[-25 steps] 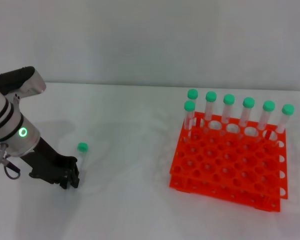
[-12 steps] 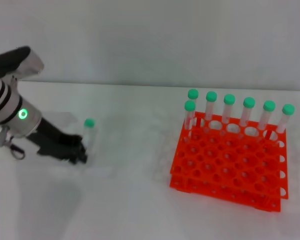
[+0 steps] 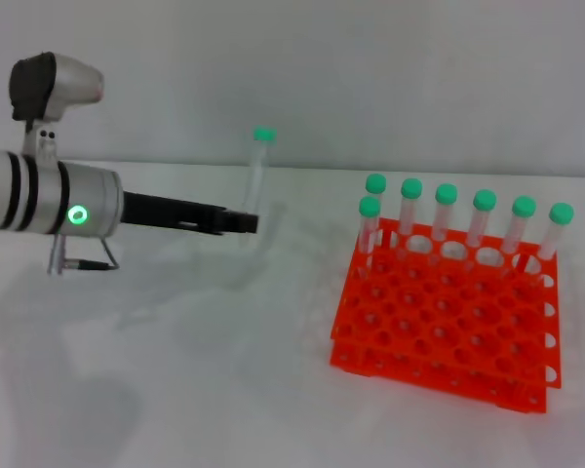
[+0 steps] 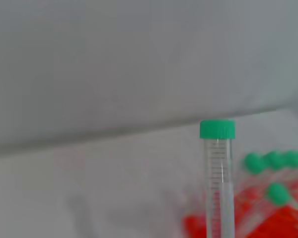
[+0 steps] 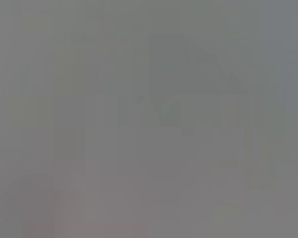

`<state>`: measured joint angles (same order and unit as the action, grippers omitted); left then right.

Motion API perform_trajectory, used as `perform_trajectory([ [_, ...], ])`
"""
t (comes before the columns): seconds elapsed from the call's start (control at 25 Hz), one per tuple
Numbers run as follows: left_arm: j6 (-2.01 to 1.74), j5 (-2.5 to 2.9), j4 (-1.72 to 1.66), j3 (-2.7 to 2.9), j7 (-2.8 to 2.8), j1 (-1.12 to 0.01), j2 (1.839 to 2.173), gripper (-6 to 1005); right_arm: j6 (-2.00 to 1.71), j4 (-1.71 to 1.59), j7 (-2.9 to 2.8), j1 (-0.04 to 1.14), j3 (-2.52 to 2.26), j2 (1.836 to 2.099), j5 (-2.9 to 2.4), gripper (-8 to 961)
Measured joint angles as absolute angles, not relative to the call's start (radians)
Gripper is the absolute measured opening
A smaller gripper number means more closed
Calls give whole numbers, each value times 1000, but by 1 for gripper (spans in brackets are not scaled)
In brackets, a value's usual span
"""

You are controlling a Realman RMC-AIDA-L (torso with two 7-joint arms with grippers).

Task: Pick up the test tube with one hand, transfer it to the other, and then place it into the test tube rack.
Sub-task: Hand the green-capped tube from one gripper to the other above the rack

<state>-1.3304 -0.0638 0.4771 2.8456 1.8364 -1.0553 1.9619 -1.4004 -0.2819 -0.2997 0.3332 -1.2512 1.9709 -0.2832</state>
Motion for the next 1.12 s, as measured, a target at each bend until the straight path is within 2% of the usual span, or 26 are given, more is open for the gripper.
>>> perform_trajectory([
  [0.16,-1444,-266,481,2845,1504,-972,1995,199,-1393,-391,-513,315,-1303,1919,-451,855],
  [0.28,-1557,-386,482,2846,1280,-899,2018,199,-1402,-477,-678,324,-1303,1891,-631,855],
  [0.48,-1661,-468,483,2846,1042,-807,2062,200,-1397,-605,-919,374,-1299,1879,-843,855],
  [0.68,-1676,-469,457,2845,965,-767,2076,200,-1400,-631,-1067,472,-1305,1898,-992,854],
  [0.88,-1702,-472,447,2845,927,-751,2077,200,-1402,-631,-1161,574,-1307,1950,-1164,854],
  [1.12,-1716,-465,443,2844,896,-747,2077,199,-1412,-625,-1211,631,-1319,1992,-1251,853],
])
